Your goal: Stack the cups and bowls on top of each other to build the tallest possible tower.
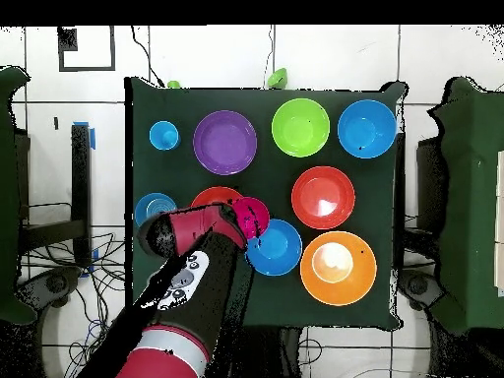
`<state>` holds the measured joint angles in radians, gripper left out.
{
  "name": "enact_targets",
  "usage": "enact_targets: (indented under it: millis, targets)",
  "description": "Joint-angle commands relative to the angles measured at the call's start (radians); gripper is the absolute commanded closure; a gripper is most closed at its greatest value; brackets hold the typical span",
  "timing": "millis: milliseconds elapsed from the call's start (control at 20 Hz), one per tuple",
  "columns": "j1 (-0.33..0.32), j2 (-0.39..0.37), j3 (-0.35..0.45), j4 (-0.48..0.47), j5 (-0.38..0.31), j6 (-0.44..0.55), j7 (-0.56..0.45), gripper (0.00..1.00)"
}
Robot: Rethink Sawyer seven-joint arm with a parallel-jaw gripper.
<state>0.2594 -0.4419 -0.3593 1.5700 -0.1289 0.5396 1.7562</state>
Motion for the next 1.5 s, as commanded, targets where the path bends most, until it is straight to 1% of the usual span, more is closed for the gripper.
enact_targets:
  millis: [50,100,150,200,350,400,450,500,600,750,800,900,1000,1150,1200,1250,1300,1400,1450,1500]
  targets:
    - [-0.116,-0.109,0.047,-0.077,-0.07,0.213,-0.124,1.0]
    - [-0.153,-0.147,0.063,-0.066,-0.076,0.242,-0.178,1.0]
    - [-0.175,-0.171,0.076,-0.052,-0.082,0.257,-0.208,1.0]
    - [-0.213,-0.205,0.1,-0.032,-0.087,0.274,-0.256,1.0]
    - [-0.302,-0.286,0.17,0.033,-0.097,0.282,-0.345,1.0]
    - [-0.352,-0.325,0.216,0.075,-0.089,0.259,-0.382,1.0]
    - [-0.382,-0.352,0.245,0.101,-0.087,0.249,-0.401,1.0]
    - [-0.449,-0.402,0.313,0.152,-0.058,0.248,-0.462,1.0]
    - [-0.518,-0.461,0.371,0.198,-0.042,0.279,-0.515,1.0]
    - [-0.577,-0.489,0.424,0.244,-0.05,0.268,-0.509,1.0]
    - [-0.614,-0.499,0.456,0.266,-0.043,0.264,-0.53,1.0]
    - [-0.653,-0.516,0.484,0.294,-0.051,0.264,-0.542,1.0]
    - [-0.685,-0.543,0.507,0.334,-0.051,0.254,-0.546,1.0]
    - [-0.697,-0.596,0.511,0.397,-0.058,0.249,-0.53,1.0]
    - [-0.708,-0.629,0.532,0.451,-0.036,0.205,-0.523,1.0]
    - [-0.706,-0.647,0.536,0.473,-0.031,0.185,-0.501,1.0]
    - [-0.685,-0.678,0.523,0.501,-0.03,0.166,-0.456,1.0]
    - [-0.68,-0.752,0.516,0.553,-0.007,0.175,-0.445,1.0]
    - [-0.683,-0.785,0.516,0.569,0.0,0.188,-0.46,1.0]
    - [-0.671,-0.84,0.489,0.574,-0.015,0.225,-0.478,1.0]
